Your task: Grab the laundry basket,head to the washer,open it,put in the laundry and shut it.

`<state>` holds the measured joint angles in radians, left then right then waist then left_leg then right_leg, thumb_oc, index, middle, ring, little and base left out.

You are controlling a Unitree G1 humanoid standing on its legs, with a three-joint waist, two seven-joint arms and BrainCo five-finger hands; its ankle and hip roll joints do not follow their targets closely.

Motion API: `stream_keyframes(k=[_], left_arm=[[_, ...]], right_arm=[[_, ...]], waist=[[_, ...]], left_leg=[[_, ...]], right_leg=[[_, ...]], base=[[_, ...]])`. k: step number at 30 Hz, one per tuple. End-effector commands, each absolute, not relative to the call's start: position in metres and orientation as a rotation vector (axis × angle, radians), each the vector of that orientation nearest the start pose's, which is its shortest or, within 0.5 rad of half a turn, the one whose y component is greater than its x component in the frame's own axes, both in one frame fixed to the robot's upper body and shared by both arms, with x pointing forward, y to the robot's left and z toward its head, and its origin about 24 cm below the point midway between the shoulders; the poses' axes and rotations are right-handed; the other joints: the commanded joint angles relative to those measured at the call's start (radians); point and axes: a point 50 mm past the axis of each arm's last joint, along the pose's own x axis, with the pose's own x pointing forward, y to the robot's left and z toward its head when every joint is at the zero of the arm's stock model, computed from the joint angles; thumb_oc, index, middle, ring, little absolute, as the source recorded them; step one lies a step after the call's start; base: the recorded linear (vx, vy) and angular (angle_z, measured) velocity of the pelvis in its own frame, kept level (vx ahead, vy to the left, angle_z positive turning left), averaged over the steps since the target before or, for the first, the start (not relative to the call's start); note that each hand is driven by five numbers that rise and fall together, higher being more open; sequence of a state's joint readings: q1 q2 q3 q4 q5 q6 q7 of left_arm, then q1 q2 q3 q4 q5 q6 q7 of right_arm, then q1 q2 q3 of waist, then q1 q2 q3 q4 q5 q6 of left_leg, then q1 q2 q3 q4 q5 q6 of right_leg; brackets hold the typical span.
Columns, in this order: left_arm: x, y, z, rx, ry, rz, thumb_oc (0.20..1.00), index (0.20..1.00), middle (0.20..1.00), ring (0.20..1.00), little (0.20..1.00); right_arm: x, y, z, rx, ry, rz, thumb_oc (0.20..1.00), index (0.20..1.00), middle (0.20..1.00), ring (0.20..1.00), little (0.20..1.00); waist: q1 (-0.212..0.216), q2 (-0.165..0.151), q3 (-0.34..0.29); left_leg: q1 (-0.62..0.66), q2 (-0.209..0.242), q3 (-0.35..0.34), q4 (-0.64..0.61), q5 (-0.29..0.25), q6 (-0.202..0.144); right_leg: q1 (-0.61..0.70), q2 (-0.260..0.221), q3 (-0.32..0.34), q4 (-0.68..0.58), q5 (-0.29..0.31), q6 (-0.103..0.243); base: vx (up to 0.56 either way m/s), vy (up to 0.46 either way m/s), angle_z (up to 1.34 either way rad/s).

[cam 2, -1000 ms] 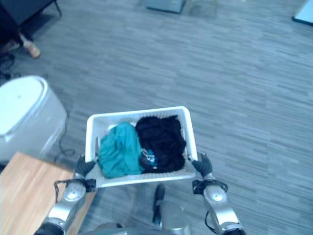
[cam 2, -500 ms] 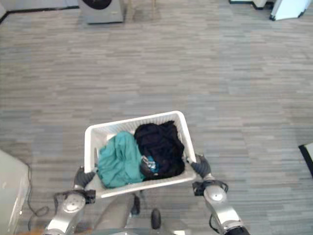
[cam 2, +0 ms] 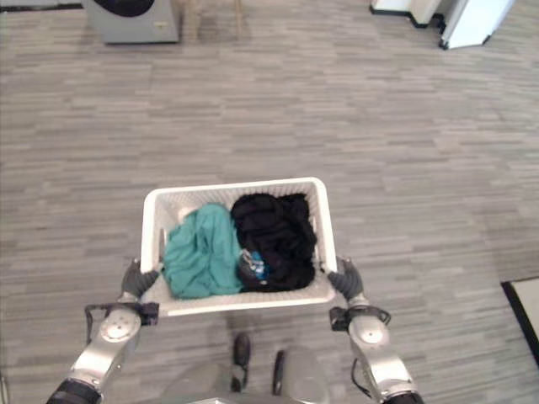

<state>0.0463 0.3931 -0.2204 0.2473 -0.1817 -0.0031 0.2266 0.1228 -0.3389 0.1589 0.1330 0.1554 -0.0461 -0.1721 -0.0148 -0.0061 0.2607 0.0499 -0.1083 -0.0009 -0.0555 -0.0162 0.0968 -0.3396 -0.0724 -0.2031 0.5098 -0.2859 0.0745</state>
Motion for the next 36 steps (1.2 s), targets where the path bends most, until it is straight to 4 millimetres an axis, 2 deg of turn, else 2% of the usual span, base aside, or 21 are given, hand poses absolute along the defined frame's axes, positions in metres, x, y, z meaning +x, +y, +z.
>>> stream_keyframes(k=[1, 3, 6, 8, 10, 11, 13, 14, 15, 17, 18, 22, 23, 24, 25, 26, 29, 32, 34, 35, 36], left_arm=[[0.227, 0.197, 0.004, 0.214, 0.145, -0.009, 0.2, 0.2, 0.2, 0.2, 0.2], [0.229, 0.2, 0.005, 0.221, 0.134, 0.015, 0.2, 0.2, 0.2, 0.2, 0.2], [0.229, 0.2, 0.005, 0.221, 0.131, 0.024, 0.2, 0.2, 0.2, 0.2, 0.2], [0.223, 0.201, -0.001, 0.201, 0.149, 0.041, 0.2, 0.2, 0.2, 0.2, 0.2], [0.219, 0.198, -0.008, 0.177, 0.179, 0.042, 0.2, 0.2, 0.2, 0.2, 0.2], [0.215, 0.196, -0.012, 0.141, 0.204, 0.036, 0.2, 0.2, 0.2, 0.2, 0.2], [0.215, 0.196, -0.012, 0.142, 0.204, 0.036, 0.2, 0.2, 0.2, 0.2, 0.2], [0.212, 0.194, -0.013, 0.125, 0.212, 0.027, 0.2, 0.2, 0.2, 0.2, 0.2], [0.21, 0.194, -0.013, 0.123, 0.214, 0.022, 0.2, 0.2, 0.2, 0.2, 0.2], [0.211, 0.195, -0.012, 0.113, 0.214, 0.031, 0.2, 0.2, 0.2, 0.2, 0.2], [0.213, 0.194, -0.01, 0.109, 0.211, 0.026, 0.2, 0.2, 0.2, 0.2, 0.2], [0.214, 0.193, -0.009, 0.121, 0.204, 0.016, 0.2, 0.2, 0.2, 0.2, 0.2], [0.213, 0.192, -0.01, 0.127, 0.208, 0.01, 0.2, 0.2, 0.2, 0.2, 0.2], [0.213, 0.192, -0.01, 0.127, 0.208, 0.01, 0.2, 0.2, 0.2, 0.2, 0.2], [0.211, 0.194, -0.011, 0.128, 0.211, 0.019, 0.2, 0.2, 0.2, 0.2, 0.2], [0.207, 0.195, -0.012, 0.121, 0.216, 0.03, 0.2, 0.2, 0.2, 0.2, 0.2], [0.204, 0.198, -0.012, 0.122, 0.218, 0.037, 0.2, 0.2, 0.2, 0.2, 0.2], [0.199, 0.199, -0.015, 0.135, 0.237, 0.024, 0.2, 0.2, 0.2, 0.2, 0.2], [0.203, 0.198, -0.015, 0.151, 0.237, 0.005, 0.2, 0.2, 0.2, 0.2, 0.2], [0.203, 0.198, -0.015, 0.151, 0.237, 0.005, 0.2, 0.2, 0.2, 0.2, 0.2], [0.205, 0.2, -0.013, 0.168, 0.233, -0.001, 0.2, 0.2, 0.2, 0.2, 0.2]], right_arm=[[0.231, -0.19, 0.017, -0.111, 0.06, -0.005, 0.2, 0.2, 0.2, 0.2, 0.2], [0.229, -0.192, 0.013, -0.121, 0.078, -0.028, 0.2, 0.2, 0.2, 0.2, 0.2], [0.227, -0.194, 0.013, -0.133, 0.079, -0.036, 0.2, 0.2, 0.2, 0.2, 0.2], [0.219, -0.193, 0.008, -0.126, 0.1, -0.03, 0.2, 0.2, 0.2, 0.2, 0.2], [0.217, -0.195, 0.003, -0.132, 0.116, -0.035, 0.2, 0.2, 0.2, 0.2, 0.2], [0.218, -0.199, 0.005, -0.147, 0.115, -0.039, 0.2, 0.2, 0.2, 0.2, 0.2], [0.218, -0.199, 0.005, -0.146, 0.115, -0.039, 0.2, 0.2, 0.2, 0.2, 0.2], [0.219, -0.202, 0.01, -0.155, 0.094, -0.041, 0.2, 0.2, 0.2, 0.2, 0.2], [0.219, -0.204, 0.012, -0.155, 0.091, -0.043, 0.2, 0.2, 0.2, 0.2, 0.2], [0.22, -0.209, 0.013, -0.17, 0.09, -0.065, 0.2, 0.2, 0.2, 0.2, 0.2], [0.223, -0.212, 0.015, -0.19, 0.09, -0.07, 0.2, 0.2, 0.2, 0.2, 0.2], [0.224, -0.216, 0.018, -0.192, 0.08, -0.09, 0.2, 0.2, 0.2, 0.2, 0.2], [0.224, -0.216, 0.017, -0.189, 0.086, -0.095, 0.2, 0.2, 0.2, 0.2, 0.2], [0.224, -0.216, 0.017, -0.189, 0.086, -0.095, 0.2, 0.2, 0.2, 0.2, 0.2], [0.224, -0.215, 0.014, -0.183, 0.094, -0.097, 0.2, 0.2, 0.2, 0.2, 0.2], [0.224, -0.214, 0.01, -0.183, 0.111, -0.099, 0.2, 0.2, 0.2, 0.2, 0.2], [0.224, -0.214, 0.008, -0.191, 0.121, -0.101, 0.2, 0.2, 0.2, 0.2, 0.2], [0.221, -0.208, 0.003, -0.18, 0.136, -0.073, 0.2, 0.2, 0.2, 0.2, 0.2], [0.219, -0.203, -0.001, -0.181, 0.151, -0.055, 0.2, 0.2, 0.2, 0.2, 0.2], [0.219, -0.203, -0.001, -0.181, 0.151, -0.055, 0.2, 0.2, 0.2, 0.2, 0.2], [0.218, -0.201, -0.001, -0.171, 0.152, -0.044, 0.2, 0.2, 0.2, 0.2, 0.2]], waist=[[-0.016, -0.02, -0.036], [-0.033, -0.025, -0.021], [-0.036, -0.021, -0.018], [-0.05, -0.032, -0.041], [-0.067, -0.016, -0.066], [-0.071, 0.006, -0.077], [-0.073, 0.002, -0.08], [-0.072, 0.013, -0.081], [-0.067, 0.008, -0.075], [-0.055, -0.011, -0.066], [-0.034, -0.021, -0.05], [-0.014, -0.036, -0.049], [0.001, -0.018, -0.052], [0.001, -0.019, -0.053], [0.011, -0.003, -0.054], [0.035, 0.002, -0.053], [0.053, -0.003, -0.056], [0.077, -0.019, -0.093], [0.078, -0.051, -0.105], [0.08, -0.048, -0.107], [0.071, -0.058, -0.109]], left_leg=[[-0.009, 0.077, 0.097, 0.028, -0.069, -0.085], [0.055, 0.075, 0.087, 0.025, -0.113, -0.103], [0.074, 0.08, 0.08, 0.025, -0.13, -0.108], [0.151, 0.066, 0.043, 0.022, -0.192, -0.109], [0.157, 0.088, 0.019, 0.091, -0.212, -0.135], [0.134, 0.12, 0.026, 0.22, -0.161, -0.171], [0.128, 0.116, 0.024, 0.221, -0.157, -0.17], [0.062, 0.161, 0.034, 0.435, -0.044, -0.201], [0.021, 0.168, 0.036, 0.536, -0.008, -0.2], [-0.041, 0.185, 0.065, 0.643, 0.02, -0.184], [-0.119, 0.189, 0.098, 0.653, -0.047, -0.157], [-0.204, 0.161, 0.161, 0.447, -0.101, -0.134], [-0.236, 0.142, 0.177, 0.262, -0.028, -0.143], [-0.233, 0.14, 0.178, 0.249, -0.019, -0.143], [-0.266, 0.136, 0.181, 0.175, 0.038, -0.155], [-0.304, 0.118, 0.177, 0.028, 0.081, -0.165], [-0.339, 0.115, 0.193, -0.023, 0.104, -0.17], [-0.321, 0.108, 0.176, 0.017, 0.167, -0.137], [-0.3, 0.089, 0.165, 0.048, 0.134, -0.115], [-0.304, 0.093, 0.166, 0.049, 0.136, -0.115], [-0.28, 0.086, 0.165, 0.048, 0.114, -0.103]], right_leg=[[0.135, 0.016, -0.025, -0.34, 0.184, 0.065], [0.065, 0.019, -0.032, -0.507, 0.239, 0.094], [0.048, 0.019, -0.033, -0.525, 0.25, 0.099], [0.063, 0.009, 0.007, -0.521, 0.296, 0.081], [0.084, 0.013, 0.013, -0.49, 0.309, 0.059], [0.125, 0.027, 0.017, -0.476, 0.298, 0.037], [0.121, 0.023, 0.016, -0.477, 0.301, 0.037], [0.189, 0.042, 0.026, -0.484, 0.263, -0.006], [0.219, 0.051, 0.039, -0.486, 0.245, -0.024], [0.278, 0.049, 0.056, -0.496, 0.209, -0.049], [0.33, 0.046, 0.066, -0.5, 0.176, -0.054], [0.387, 0.032, 0.066, -0.518, 0.146, -0.033], [0.436, 0.054, 0.073, -0.529, 0.122, -0.026], [0.434, 0.052, 0.073, -0.53, 0.124, -0.026], [0.455, 0.077, 0.081, -0.531, 0.109, -0.024], [0.504, 0.092, 0.108, -0.53, 0.076, -0.021], [0.546, 0.092, 0.138, -0.521, 0.043, -0.02], [0.614, 0.07, 0.174, -0.495, 0.01, 0.003], [0.568, 0.044, 0.179, -0.361, 0.071, 0.046], [0.564, 0.047, 0.181, -0.361, 0.073, 0.045], [0.518, 0.035, 0.182, -0.241, 0.131, 0.074]], base=[[0.47, -0.073, 0.38], [0.46, -0.076, 0.31], [0.36, -0.079, 0.5], [0.65, -0.176, 0.38], [0.6, -0.209, 0.52], [0.47, -0.209, 0.49], [0.28, -0.138, 0.37], [0.39, -0.214, 0.09], [0.53, -0.284, 0.11], [0.49, -0.224, -0.19], [0.4, -0.154, -0.35], [0.42, -0.017, -0.24], [0.46, 0.047, -0.28], [0.49, 0.059, -0.26], [0.54, 0.071, -0.41], [0.56, 0.074, -0.31], [0.5, 0.111, -0.49], [0.62, 0.204, -0.56], [0.52, 0.186, -0.09], [0.3, 0.127, 0.01], [0.28, 0.134, 0.0]])
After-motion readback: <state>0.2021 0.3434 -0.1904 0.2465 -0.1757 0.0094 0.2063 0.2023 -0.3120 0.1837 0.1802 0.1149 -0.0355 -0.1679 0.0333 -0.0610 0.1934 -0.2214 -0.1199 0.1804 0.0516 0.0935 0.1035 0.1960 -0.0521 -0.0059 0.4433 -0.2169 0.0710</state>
